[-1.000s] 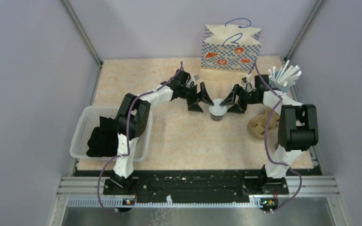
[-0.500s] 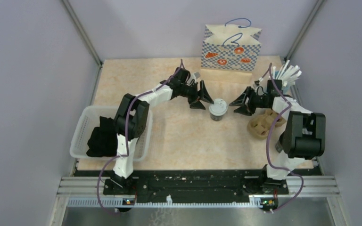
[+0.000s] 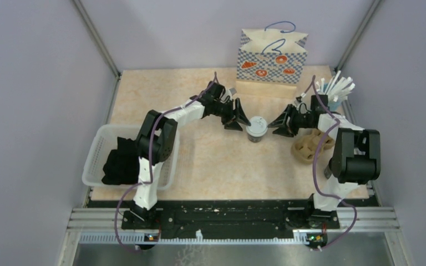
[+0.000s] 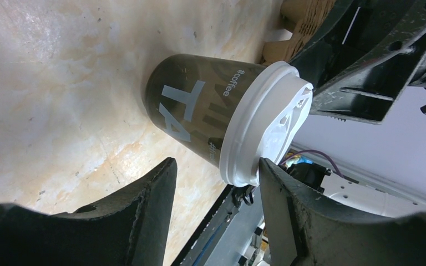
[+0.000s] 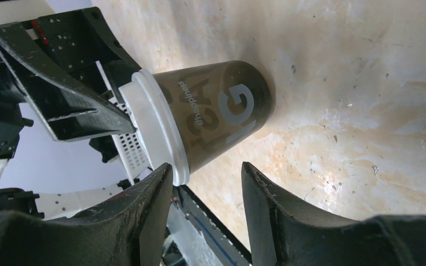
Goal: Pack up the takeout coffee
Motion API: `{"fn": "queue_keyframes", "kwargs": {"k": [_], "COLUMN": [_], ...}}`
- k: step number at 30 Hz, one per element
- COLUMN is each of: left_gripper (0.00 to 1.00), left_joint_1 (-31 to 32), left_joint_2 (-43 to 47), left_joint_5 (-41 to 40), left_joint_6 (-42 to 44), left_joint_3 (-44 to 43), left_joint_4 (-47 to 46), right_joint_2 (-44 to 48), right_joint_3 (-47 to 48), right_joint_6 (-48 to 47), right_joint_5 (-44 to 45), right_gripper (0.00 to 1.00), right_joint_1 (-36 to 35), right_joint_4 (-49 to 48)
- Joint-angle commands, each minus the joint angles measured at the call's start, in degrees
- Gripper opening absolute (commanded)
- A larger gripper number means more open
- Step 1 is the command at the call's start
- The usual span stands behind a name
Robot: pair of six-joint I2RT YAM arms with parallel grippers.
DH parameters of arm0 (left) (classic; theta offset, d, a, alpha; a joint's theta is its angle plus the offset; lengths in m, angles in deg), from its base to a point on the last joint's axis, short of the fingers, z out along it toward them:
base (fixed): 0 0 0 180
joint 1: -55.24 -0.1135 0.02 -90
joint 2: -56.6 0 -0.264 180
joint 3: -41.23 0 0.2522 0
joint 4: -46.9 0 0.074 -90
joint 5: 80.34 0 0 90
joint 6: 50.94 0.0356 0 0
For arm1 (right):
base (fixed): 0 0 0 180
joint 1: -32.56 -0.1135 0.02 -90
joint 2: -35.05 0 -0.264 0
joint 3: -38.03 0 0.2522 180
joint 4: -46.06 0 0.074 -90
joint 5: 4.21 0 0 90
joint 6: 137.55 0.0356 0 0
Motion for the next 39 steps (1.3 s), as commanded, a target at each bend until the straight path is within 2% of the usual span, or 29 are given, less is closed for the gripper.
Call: {"fn": "queue_keyframes", "kwargs": {"k": [1, 5, 11, 18, 22, 26, 30, 34, 37, 39], "left_gripper": [0.61, 0.58, 0.56, 0.53, 0.53, 0.58, 0.68, 0.78, 0.79, 0.76], "left_joint_1": [0.4, 0.8, 0.9, 0.7, 0.7, 0.6, 0.6, 0.1, -0.3, -0.8], "left_joint_2": [-0.7, -1.0, -0.8, -1.1, -0.7, -0.4, -0.6, 0.1, 1.4, 1.5], "left_joint_5": [-0.7, -1.4, -2.6, -4.0, -4.3, -2.9, 0.4, 2.6, 2.3, 1.4], "left_joint_6": [1.0, 1.0, 1.2, 1.8, 2.2, 3.1, 1.7, -0.3, 0.2, 1.2], "left_joint_3": [-0.5, -0.4, 1.2, 4.0, 4.7, -0.8, -7.8, -9.7, -8.3, -7.1], "left_joint_4": [-0.4, -0.2, 0.2, 0.3, 0.7, 3.0, 3.1, 1.3, 1.2, 2.3], "right_joint_2": [-1.4, -2.0, -3.8, -5.2, -5.0, -2.8, -1.0, 0.0, 0.0, -0.9], "right_joint_3": [1.3, 1.4, 0.8, -1.6, -1.5, 4.2, 7.4, 8.7, 8.9, 9.1], "right_joint_6": [-1.5, -1.6, -0.1, -1.2, -2.1, -0.6, 2.2, 2.2, 1.2, 0.3], "right_joint_5": [-0.1, 1.4, 8.3, 17.7, 16.7, 12.6, 8.9, 7.7, 5.8, 4.1], "right_gripper": [0.49, 0.45, 0.38, 0.37, 0.37, 0.38, 0.41, 0.49, 0.62, 0.67], "right_joint_1": [-1.4, -1.8, -1.8, -1.8, -1.9, -1.9, -1.7, -1.4, -1.4, -1.9], "right_joint_4": [-1.9, -1.5, 0.4, 3.3, 3.9, 5.8, 5.1, 4.6, 3.8, 4.4]}}
